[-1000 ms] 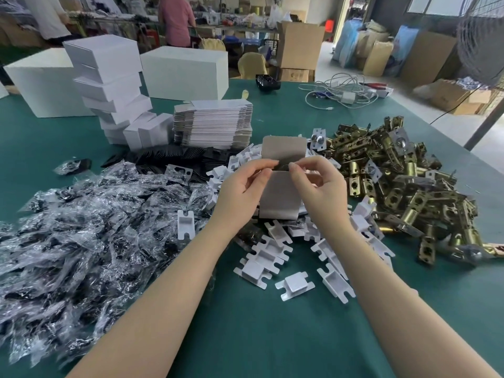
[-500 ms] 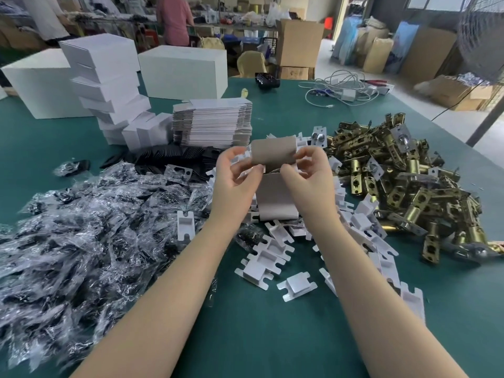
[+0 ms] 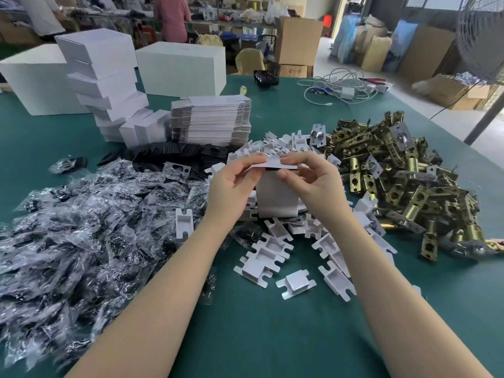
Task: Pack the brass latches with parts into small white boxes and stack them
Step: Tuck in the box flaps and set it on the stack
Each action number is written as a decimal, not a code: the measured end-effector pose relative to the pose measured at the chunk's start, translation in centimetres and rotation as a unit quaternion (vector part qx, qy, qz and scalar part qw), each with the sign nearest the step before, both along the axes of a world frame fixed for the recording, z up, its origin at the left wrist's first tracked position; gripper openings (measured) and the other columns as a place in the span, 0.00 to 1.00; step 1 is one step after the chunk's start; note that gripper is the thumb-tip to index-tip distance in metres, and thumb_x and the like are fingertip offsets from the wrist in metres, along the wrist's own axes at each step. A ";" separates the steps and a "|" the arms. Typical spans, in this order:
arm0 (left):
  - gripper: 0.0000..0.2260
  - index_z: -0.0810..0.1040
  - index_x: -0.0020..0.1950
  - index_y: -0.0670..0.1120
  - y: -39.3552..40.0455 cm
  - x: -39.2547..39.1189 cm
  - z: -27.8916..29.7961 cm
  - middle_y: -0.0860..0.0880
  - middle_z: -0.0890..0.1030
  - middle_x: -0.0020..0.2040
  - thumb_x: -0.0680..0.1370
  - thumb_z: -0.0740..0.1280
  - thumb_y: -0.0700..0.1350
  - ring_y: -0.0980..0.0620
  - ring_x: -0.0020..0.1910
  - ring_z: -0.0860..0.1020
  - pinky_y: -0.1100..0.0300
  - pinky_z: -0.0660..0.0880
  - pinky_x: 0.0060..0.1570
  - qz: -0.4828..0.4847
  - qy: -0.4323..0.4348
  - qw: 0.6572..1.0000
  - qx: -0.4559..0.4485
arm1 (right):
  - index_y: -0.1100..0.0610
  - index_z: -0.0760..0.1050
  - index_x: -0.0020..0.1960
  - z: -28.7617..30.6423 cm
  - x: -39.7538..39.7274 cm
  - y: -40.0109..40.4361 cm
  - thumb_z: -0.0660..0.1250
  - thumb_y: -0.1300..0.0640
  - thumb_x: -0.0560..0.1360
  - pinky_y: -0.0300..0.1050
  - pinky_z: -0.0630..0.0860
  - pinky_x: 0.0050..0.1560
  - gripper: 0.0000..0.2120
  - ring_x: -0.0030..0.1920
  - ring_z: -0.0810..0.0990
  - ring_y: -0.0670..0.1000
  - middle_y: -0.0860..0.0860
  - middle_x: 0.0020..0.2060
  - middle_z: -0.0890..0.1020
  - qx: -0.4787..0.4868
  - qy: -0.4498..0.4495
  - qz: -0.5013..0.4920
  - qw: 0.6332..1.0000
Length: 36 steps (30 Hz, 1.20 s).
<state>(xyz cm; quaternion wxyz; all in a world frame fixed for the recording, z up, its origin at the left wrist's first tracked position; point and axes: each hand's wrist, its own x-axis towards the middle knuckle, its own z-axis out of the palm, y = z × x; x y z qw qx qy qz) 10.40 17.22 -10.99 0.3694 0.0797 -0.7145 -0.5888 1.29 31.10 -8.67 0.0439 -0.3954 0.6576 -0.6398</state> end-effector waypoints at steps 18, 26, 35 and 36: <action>0.06 0.83 0.54 0.52 0.3 -0.1 0.2 0.58 0.84 0.52 0.78 0.72 0.45 0.64 0.52 0.81 0.71 0.75 0.50 0.024 0.012 1.000 0.010 | 0.44 0.77 0.49 -0.1 0.5 -0.5 0.68 0.57 0.79 0.29 0.68 0.34 0.07 0.34 0.75 0.38 0.33 0.38 0.79 0.004 0.041 -0.033 0.999; 0.06 0.84 0.51 0.55 0.1 0.0 0.1 0.57 0.85 0.49 0.77 0.73 0.45 0.59 0.53 0.82 0.65 0.78 0.49 0.006 0.021 0.999 0.032 | 0.47 0.79 0.50 0.2 0.4 -0.3 0.69 0.59 0.78 0.37 0.74 0.40 0.06 0.41 0.80 0.46 0.37 0.43 0.82 -0.006 0.020 0.001 1.000; 0.06 0.84 0.50 0.53 0.0 0.2 -0.2 0.63 0.85 0.47 0.76 0.73 0.43 0.62 0.50 0.83 0.69 0.77 0.48 -0.022 0.020 0.999 0.042 | 0.47 0.80 0.47 0.4 -0.5 0.3 0.70 0.61 0.77 0.45 0.77 0.43 0.08 0.43 0.82 0.50 0.43 0.43 0.83 0.024 0.058 0.007 0.998; 0.06 0.84 0.50 0.52 0.1 0.2 -0.3 0.63 0.85 0.47 0.76 0.73 0.42 0.62 0.50 0.83 0.69 0.77 0.48 -0.026 0.022 0.998 0.043 | 0.48 0.81 0.47 0.3 -0.6 0.3 0.70 0.61 0.77 0.42 0.79 0.44 0.08 0.45 0.83 0.50 0.44 0.44 0.83 0.022 0.091 -0.006 0.996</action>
